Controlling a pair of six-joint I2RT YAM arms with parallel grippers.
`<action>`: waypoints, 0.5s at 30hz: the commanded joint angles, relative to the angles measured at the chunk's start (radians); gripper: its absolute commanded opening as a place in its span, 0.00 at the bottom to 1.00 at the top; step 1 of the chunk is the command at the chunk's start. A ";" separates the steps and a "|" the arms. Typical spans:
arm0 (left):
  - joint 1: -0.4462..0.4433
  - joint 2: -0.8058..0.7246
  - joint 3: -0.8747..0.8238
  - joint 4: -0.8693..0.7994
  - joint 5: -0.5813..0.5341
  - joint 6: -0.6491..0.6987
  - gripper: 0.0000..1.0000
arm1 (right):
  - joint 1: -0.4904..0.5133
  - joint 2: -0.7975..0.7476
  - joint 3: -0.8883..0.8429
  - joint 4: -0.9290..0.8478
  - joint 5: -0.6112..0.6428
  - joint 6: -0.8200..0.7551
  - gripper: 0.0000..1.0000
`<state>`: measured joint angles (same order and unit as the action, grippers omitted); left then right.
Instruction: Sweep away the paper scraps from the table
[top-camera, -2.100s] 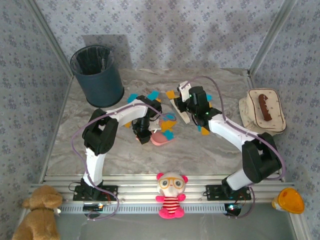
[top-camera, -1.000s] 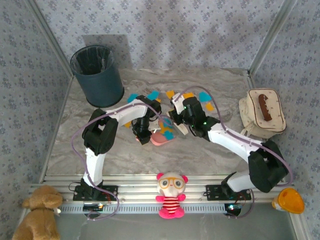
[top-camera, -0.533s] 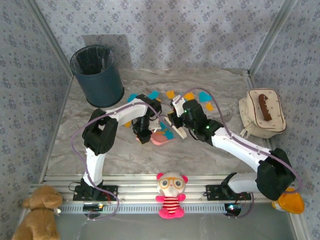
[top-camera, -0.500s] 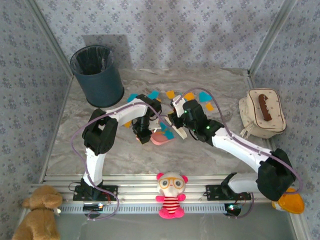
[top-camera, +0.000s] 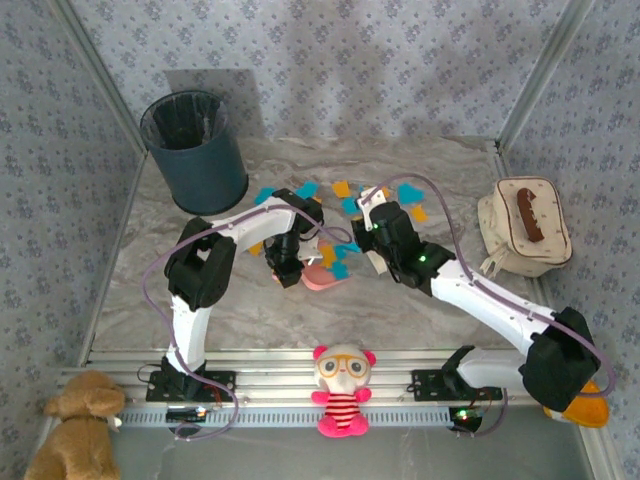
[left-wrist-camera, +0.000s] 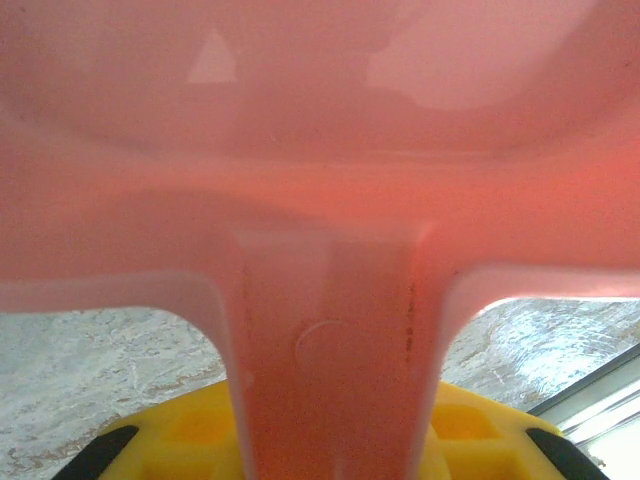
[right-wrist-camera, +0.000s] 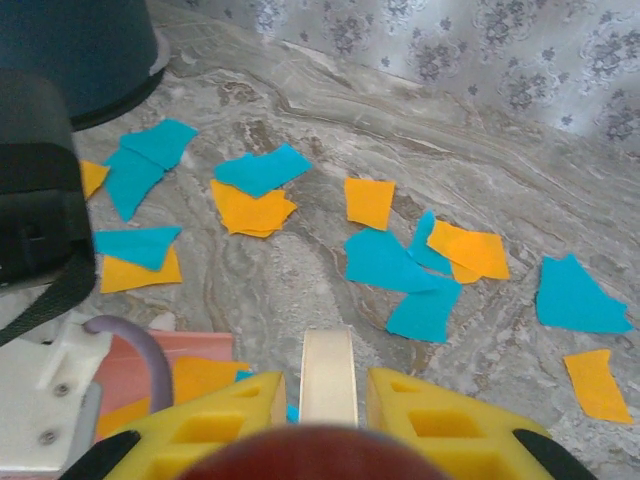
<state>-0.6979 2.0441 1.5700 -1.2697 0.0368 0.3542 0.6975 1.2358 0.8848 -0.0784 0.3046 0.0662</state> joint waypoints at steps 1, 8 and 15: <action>-0.009 0.008 0.012 -0.017 0.005 0.025 0.00 | -0.020 0.039 0.000 0.031 0.050 0.027 0.00; -0.009 0.007 0.007 -0.013 0.003 0.024 0.00 | -0.046 0.108 0.013 0.061 0.083 0.034 0.00; -0.012 0.008 0.002 -0.008 -0.005 0.024 0.00 | -0.047 0.163 0.037 0.060 -0.031 0.046 0.00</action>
<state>-0.7025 2.0441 1.5700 -1.2591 0.0364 0.3580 0.6491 1.3792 0.8932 -0.0235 0.3336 0.0872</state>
